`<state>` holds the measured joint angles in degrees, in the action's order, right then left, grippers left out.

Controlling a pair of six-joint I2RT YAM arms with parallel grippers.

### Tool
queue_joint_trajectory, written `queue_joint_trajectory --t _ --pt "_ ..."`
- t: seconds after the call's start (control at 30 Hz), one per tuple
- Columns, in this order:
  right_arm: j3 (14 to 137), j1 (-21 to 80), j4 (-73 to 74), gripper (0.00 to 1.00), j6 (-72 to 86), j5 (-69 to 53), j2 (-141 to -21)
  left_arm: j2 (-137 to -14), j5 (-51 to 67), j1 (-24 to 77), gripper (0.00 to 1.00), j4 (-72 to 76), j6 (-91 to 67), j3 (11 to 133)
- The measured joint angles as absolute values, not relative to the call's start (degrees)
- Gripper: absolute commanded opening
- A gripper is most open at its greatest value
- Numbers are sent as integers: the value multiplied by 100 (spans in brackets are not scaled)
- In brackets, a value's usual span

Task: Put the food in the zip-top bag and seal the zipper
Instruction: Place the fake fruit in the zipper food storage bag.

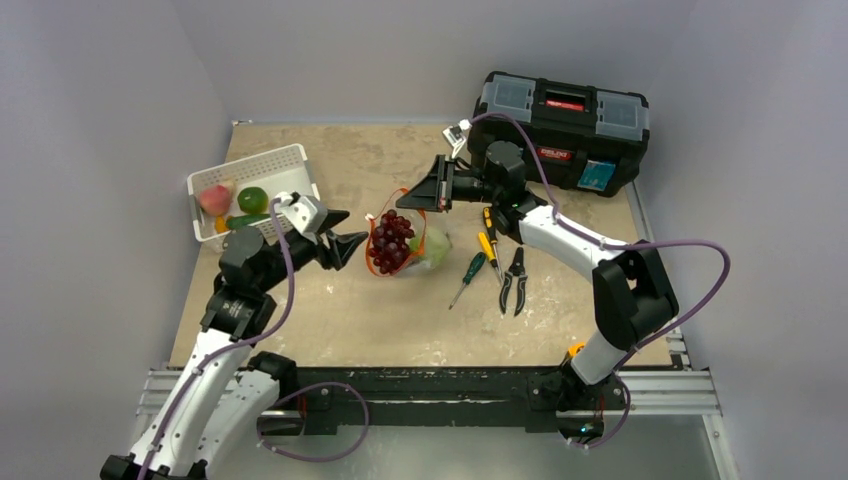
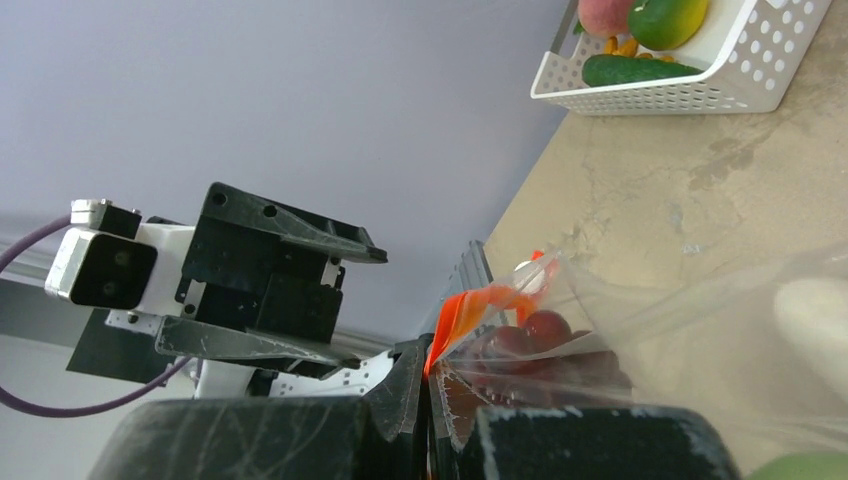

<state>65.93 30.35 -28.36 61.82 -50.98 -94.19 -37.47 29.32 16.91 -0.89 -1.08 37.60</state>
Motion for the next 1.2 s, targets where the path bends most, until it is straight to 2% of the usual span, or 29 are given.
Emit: queue_joint_trajectory --t 0.17,0.37,0.5,0.63,0.87,0.97,1.07,1.2 --pt "6584 3037 -2899 0 6219 -5118 -9419 -3710 2902 1691 53 -482 -427 3957" --pt "6580 3035 -3002 0 6263 -5116 -9419 -3951 2449 1691 39 -1531 -1699 4456" --pt "6521 3035 -3155 0 6329 -5118 -9419 -4047 2432 1691 28 -1717 -2449 4403" --pt "6482 3035 -3232 0 6379 -5127 -9419 -3809 2443 1691 30 -1575 -3323 3636" --pt "6366 3035 -3306 0 6410 -5188 -9419 -3638 2665 1691 49 -788 -4681 2578" --pt "6326 3035 -3312 0 6412 -5194 -9419 -3680 2862 1706 53 -207 -5116 2255" --pt "6326 3035 -3332 0 6412 -5192 -9419 -3625 2939 1763 53 106 -5365 2001" --pt "6326 3035 -3385 0 6414 -5192 -9419 -3564 2932 1835 46 239 -5472 1949"
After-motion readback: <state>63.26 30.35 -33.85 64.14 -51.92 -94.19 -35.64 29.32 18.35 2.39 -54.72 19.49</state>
